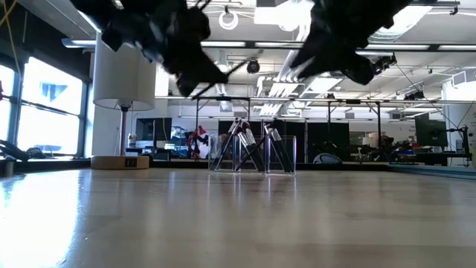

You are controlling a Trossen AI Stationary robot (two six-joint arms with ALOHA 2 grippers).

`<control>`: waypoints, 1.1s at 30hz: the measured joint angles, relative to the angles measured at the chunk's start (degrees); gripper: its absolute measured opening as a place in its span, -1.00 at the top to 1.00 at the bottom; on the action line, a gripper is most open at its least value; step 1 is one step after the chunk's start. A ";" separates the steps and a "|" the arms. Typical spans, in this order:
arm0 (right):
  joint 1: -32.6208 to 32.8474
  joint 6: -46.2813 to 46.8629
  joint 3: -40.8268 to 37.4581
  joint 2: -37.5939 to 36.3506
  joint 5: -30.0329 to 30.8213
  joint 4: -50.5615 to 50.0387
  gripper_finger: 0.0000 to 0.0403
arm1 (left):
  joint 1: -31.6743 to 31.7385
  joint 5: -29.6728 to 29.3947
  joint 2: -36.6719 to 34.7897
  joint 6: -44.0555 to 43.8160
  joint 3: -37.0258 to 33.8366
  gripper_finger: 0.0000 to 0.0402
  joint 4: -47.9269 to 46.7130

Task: Put items in baskets/containers
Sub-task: Put the black eyeshadow brush into the transparent organizer

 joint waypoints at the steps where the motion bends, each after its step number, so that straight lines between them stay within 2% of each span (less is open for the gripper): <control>1: 0.45 -0.40 -3.17 -1.07 2.68 8.53 0.51 | 0.02 0.55 0.00 -1.58 0.00 0.95 3.04; 3: 0.98 -4.08 -8.58 -2.12 5.72 25.40 0.53 | 0.58 1.66 0.00 -4.53 0.02 0.95 8.13; 5: 0.95 -9.28 -12.09 -2.11 6.20 38.53 0.53 | 1.45 2.44 0.01 -7.83 0.02 0.95 11.17; 7: 0.94 -13.21 -13.68 -1.86 6.26 46.23 0.53 | 2.58 2.81 0.02 -11.18 0.02 0.95 13.85; 9: 0.84 -16.54 -13.72 -1.73 6.66 49.51 0.52 | 3.65 2.85 0.02 -14.53 0.02 0.95 15.51; 13: -0.03 -20.17 -11.05 -1.66 7.13 49.11 0.51 | 5.33 2.87 0.02 -20.84 0.02 0.94 18.23; 20: -3.29 -18.55 -5.92 -0.66 6.40 43.57 0.51 | 5.11 2.60 0.04 -22.37 0.04 0.94 23.64; 33: -8.46 -21.10 2.95 8.27 -2.14 42.69 0.51 | 5.14 1.33 0.04 -22.65 0.06 0.94 25.79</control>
